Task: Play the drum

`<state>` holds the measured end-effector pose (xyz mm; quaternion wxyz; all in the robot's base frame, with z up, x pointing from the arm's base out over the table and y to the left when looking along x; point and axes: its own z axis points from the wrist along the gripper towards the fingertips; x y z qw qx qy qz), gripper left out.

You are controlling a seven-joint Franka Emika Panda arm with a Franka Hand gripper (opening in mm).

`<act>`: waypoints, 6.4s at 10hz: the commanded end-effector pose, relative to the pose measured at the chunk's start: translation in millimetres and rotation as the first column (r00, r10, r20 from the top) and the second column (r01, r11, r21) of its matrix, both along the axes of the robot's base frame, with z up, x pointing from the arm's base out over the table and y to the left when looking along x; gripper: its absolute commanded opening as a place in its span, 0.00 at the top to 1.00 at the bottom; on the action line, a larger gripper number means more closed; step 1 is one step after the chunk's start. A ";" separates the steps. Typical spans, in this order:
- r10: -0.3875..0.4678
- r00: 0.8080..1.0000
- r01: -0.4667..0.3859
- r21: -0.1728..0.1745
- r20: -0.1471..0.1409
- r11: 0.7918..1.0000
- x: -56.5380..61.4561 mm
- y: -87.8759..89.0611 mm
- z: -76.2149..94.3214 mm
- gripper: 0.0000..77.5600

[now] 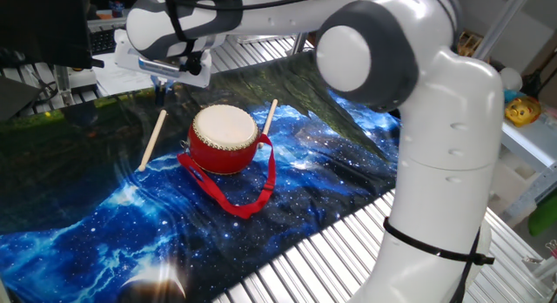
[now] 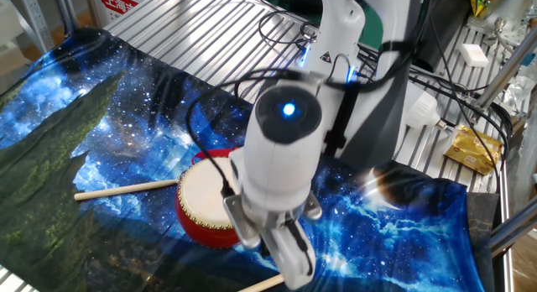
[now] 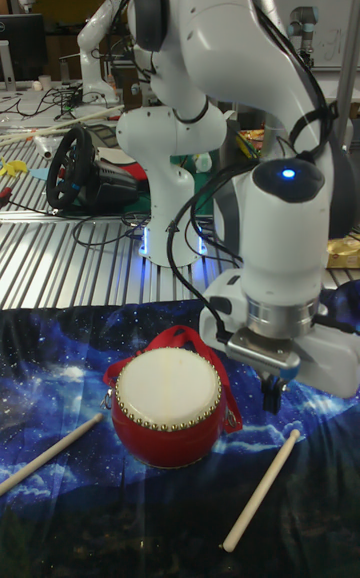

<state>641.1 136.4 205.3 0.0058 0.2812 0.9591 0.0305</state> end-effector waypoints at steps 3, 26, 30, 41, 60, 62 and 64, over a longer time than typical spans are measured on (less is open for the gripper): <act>-0.014 1.000 0.014 0.002 -0.007 1.000 22.0 -2.2 -16.4 1.00; -0.039 0.999 0.040 0.021 -0.030 0.999 32.9 -12.3 -25.0 1.00; -0.059 0.998 0.060 0.015 -0.025 0.998 39.5 -12.8 -35.0 1.00; -0.062 0.998 0.062 -0.003 -0.013 0.998 65.0 -20.4 -88.5 1.00; -0.069 0.997 0.068 -0.029 -0.019 0.997 77.6 -27.2 -124.9 0.00; -0.069 0.997 0.068 -0.029 -0.019 0.997 77.6 -27.2 -124.9 0.00; -0.069 0.997 0.068 -0.029 -0.019 0.997 77.6 -27.2 -124.9 0.00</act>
